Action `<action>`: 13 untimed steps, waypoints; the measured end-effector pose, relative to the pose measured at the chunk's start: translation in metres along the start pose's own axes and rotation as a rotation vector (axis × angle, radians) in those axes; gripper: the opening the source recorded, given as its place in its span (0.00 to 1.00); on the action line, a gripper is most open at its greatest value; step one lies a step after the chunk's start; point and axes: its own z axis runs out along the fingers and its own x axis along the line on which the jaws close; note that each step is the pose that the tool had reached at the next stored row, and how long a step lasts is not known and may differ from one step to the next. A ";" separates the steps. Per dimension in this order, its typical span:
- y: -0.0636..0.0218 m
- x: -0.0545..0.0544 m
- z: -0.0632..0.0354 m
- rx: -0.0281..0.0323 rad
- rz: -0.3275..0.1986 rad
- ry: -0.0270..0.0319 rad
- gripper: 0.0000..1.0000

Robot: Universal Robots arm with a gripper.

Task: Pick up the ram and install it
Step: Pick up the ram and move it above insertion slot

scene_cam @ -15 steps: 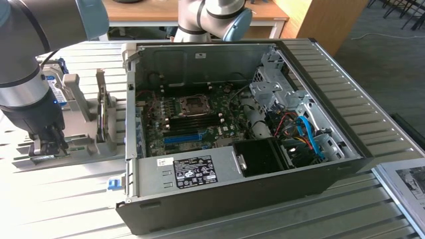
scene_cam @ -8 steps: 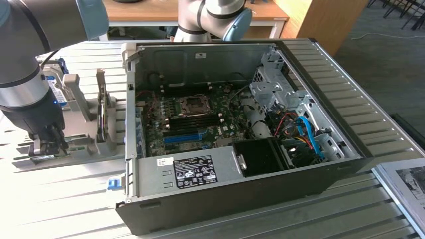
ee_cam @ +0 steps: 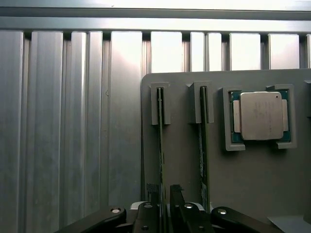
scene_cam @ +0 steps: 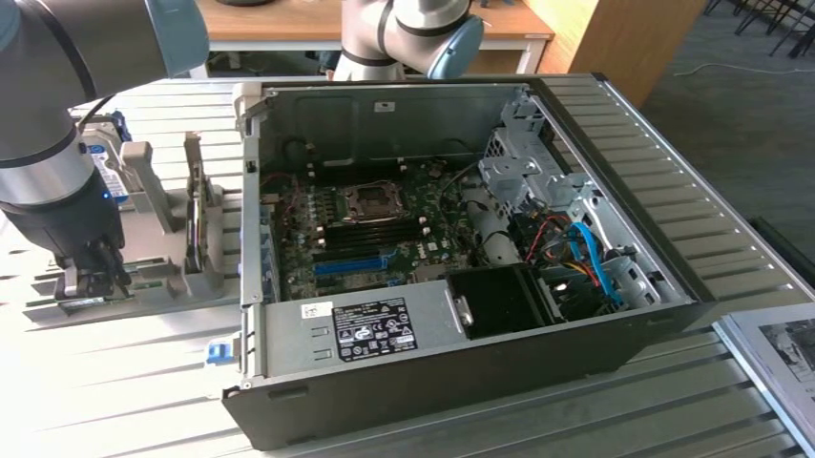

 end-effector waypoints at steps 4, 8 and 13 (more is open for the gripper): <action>0.0000 0.000 0.0000 0.0001 0.000 0.0000 0.24; 0.0000 0.000 0.0000 0.0001 0.000 0.0000 0.22; 0.0000 0.000 0.0000 0.0000 0.000 0.0000 0.12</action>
